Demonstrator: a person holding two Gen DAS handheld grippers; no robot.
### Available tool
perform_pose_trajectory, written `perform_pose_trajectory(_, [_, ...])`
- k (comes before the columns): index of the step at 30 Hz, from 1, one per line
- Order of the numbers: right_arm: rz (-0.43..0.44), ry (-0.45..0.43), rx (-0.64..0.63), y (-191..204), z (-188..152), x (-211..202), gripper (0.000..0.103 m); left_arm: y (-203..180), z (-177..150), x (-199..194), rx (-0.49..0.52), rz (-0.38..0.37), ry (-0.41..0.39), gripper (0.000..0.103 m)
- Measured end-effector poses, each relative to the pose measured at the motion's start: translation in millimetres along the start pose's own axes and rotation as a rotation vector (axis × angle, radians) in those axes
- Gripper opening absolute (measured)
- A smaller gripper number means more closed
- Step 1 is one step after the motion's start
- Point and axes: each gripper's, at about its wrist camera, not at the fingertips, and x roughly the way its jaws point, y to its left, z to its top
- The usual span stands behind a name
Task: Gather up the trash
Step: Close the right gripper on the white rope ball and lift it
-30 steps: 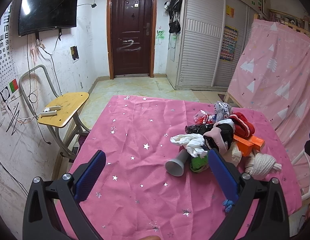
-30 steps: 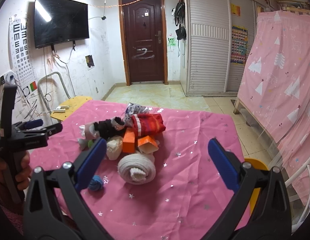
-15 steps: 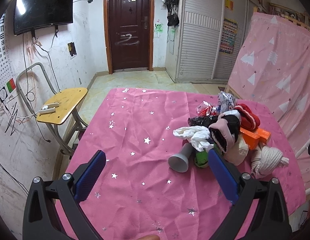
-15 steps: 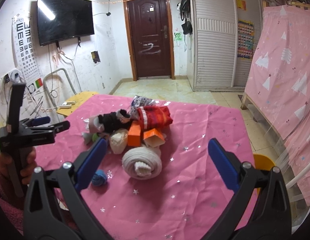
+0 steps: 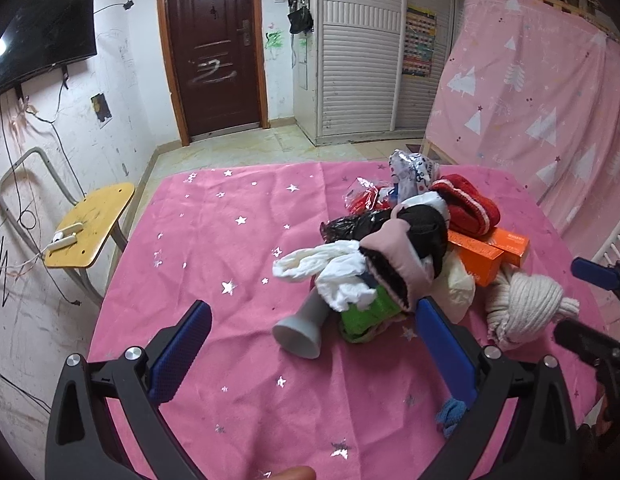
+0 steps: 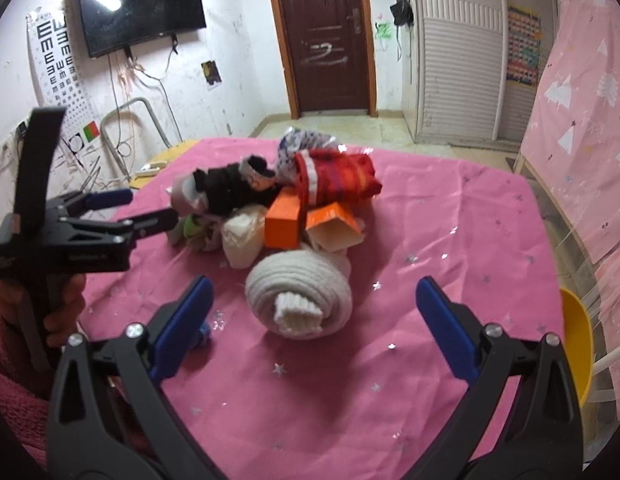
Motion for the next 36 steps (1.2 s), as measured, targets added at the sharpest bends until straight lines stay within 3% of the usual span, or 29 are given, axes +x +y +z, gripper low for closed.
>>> perform_pose_trajectory(3, [0.016,0.026,0.006,-1,1,10,0.095,-5,5,4,0.018,-0.022,0.001,0.094])
perform_pose_trajectory(4, [0.023,0.037,0.007,-1,1,14,0.092,-7,7,5,0.023,-0.047,0.007,0.094])
perform_pose_trajectory(6, [0.03,0.063,0.004,0,1,20,0.075,-5,11,3,0.025,-0.093,0.01,0.094])
perform_pose_trajectory(8, [0.042,0.075,0.004,-1,0,24,0.073,-7,17,-1,0.033,-0.121,-0.003,0.094])
perform_pose_trajectory(11, [0.089,0.084,0.005,1,1,29,0.062,-14,27,-5,0.065,-0.142,-0.024,0.094])
perform_pose_trajectory(23, [0.199,0.037,0.08,-23,1,3,0.057,-52,52,29,0.207,-0.19,0.033,0.093])
perform_pose_trajectory(25, [0.202,0.02,0.086,-27,1,-4,0.057,-55,51,33,0.212,-0.197,0.05,0.089])
perform_pose_trajectory(27, [0.193,0.012,0.086,-31,0,-9,0.057,-58,51,39,0.211,-0.199,0.073,0.072])
perform_pose_trajectory(33, [0.191,-0.003,0.107,-43,-6,-16,0.057,-58,46,49,0.178,-0.2,0.12,0.042])
perform_pose_trajectory(36, [0.196,-0.016,0.106,-42,-7,-21,0.057,-55,46,45,0.157,-0.202,0.119,0.034])
